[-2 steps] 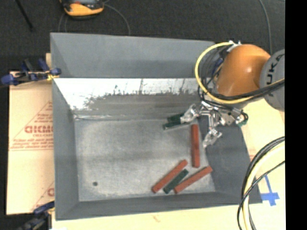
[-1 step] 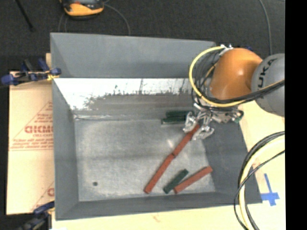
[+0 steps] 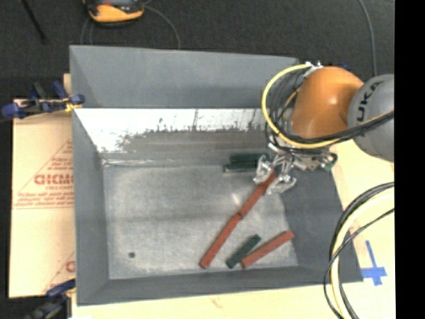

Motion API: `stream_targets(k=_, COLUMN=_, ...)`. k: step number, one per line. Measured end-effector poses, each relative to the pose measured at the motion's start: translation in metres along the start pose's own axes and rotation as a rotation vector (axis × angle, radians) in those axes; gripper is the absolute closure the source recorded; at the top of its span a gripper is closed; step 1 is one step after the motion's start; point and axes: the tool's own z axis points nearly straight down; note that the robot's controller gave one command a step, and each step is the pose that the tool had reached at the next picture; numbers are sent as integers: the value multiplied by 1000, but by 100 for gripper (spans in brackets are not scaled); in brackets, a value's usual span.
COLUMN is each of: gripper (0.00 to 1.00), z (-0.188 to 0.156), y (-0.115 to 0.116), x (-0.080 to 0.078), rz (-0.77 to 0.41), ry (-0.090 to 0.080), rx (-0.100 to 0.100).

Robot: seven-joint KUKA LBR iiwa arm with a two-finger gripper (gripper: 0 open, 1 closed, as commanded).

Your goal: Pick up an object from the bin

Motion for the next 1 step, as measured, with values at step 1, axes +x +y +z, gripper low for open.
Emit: stream_targets(k=1, gripper=100, z=-169, y=6, x=-17, rz=-18, ry=3, rx=-5)
